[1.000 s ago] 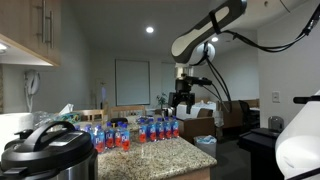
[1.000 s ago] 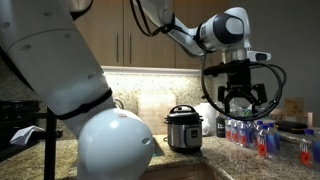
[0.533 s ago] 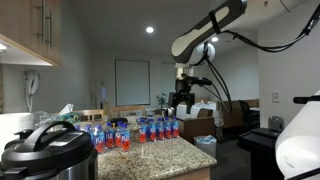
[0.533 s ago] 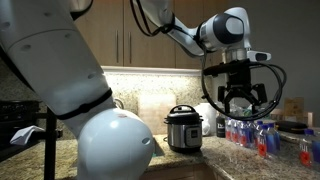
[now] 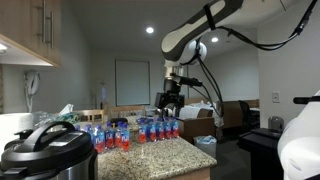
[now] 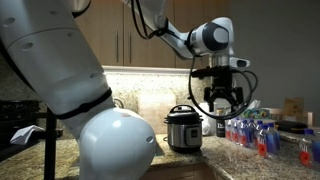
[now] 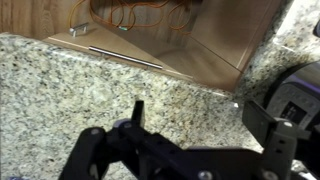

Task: Remove the black lid from the rice cooker

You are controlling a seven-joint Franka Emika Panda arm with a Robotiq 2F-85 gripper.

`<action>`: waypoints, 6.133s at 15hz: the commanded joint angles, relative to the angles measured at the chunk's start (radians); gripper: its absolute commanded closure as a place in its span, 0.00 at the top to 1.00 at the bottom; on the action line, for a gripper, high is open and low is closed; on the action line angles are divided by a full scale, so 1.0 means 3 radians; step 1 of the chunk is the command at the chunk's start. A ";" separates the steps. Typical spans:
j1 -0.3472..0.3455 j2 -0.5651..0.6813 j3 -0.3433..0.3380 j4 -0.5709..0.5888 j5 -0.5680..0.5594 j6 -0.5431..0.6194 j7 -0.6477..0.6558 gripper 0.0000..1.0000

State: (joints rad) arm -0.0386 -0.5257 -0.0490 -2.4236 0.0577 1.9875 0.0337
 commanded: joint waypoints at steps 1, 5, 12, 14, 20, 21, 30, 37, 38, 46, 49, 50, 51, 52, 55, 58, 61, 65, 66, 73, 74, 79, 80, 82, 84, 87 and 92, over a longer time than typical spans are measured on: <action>0.0308 -0.0014 0.0274 0.0044 0.0431 -0.0009 0.0236 1.00; 0.0607 0.0172 0.0453 0.0397 0.1030 0.0018 0.0351 1.00; 0.0584 0.0324 0.0568 0.0622 0.1251 0.0431 0.0794 1.00; 0.0576 0.0359 0.0566 0.0629 0.1259 0.0449 0.0807 1.00; 0.0571 0.0361 0.0565 0.0630 0.1261 0.0449 0.0809 1.00; 0.0571 0.0361 0.0565 0.0630 0.1261 0.0449 0.0809 1.00; 0.0742 0.0758 0.0739 0.0687 0.1725 0.1271 0.0942 1.00; 0.0999 0.1394 0.0945 0.0909 0.1998 0.2002 0.0913 1.00; 0.1039 0.1452 0.0953 0.0961 0.2112 0.2049 0.0840 1.00; 0.1091 0.1860 0.1041 0.1377 0.2286 0.2086 0.0706 1.00; 0.1072 0.1958 0.1046 0.1395 0.2235 0.2104 0.0650 1.00; 0.1067 0.1955 0.1039 0.1365 0.2182 0.2153 0.0661 1.00; 0.1056 0.1958 0.1034 0.1354 0.2194 0.2178 0.0586 1.00; 0.1046 0.1969 0.1032 0.1343 0.2235 0.2231 0.0487 1.00; 0.1022 0.1995 0.1043 0.1335 0.2337 0.2410 0.0298 1.00; 0.1019 0.1982 0.1091 0.1331 0.2547 0.2576 -0.0054 1.00; 0.1030 0.2070 0.1099 0.1370 0.2869 0.2462 -0.0638 1.00; 0.1012 0.2172 0.1081 0.1360 0.3068 0.2530 -0.1076 0.68; 0.1004 0.2196 0.1083 0.1371 0.3156 0.2522 -0.1181 0.66; 0.0936 0.2110 0.1084 0.1345 0.4226 0.2425 -0.2101 0.24; 0.0927 0.2088 0.1072 0.1326 0.4363 0.2382 -0.2182 0.19; 0.0953 0.1971 0.1049 0.1186 0.4360 0.2208 -0.2104 0.09; 0.0956 0.1967 0.1046 0.1183 0.4320 0.2161 -0.2070 0.05; 0.0964 0.1960 0.1030 0.1180 0.4205 0.2060 -0.1951 0.02; 0.0954 0.1946 0.1008 0.1191 0.4034 0.1939 -0.1792 0.06; 0.0937 0.1915 0.0963 0.1251 0.3611 0.1684 -0.1413 0.06; 0.0898 0.1848 0.0888 0.1458 0.2954 0.1047 -0.0868 0.06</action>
State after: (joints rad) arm 0.2488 0.0699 0.2253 -2.0169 1.0291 2.4025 -0.3199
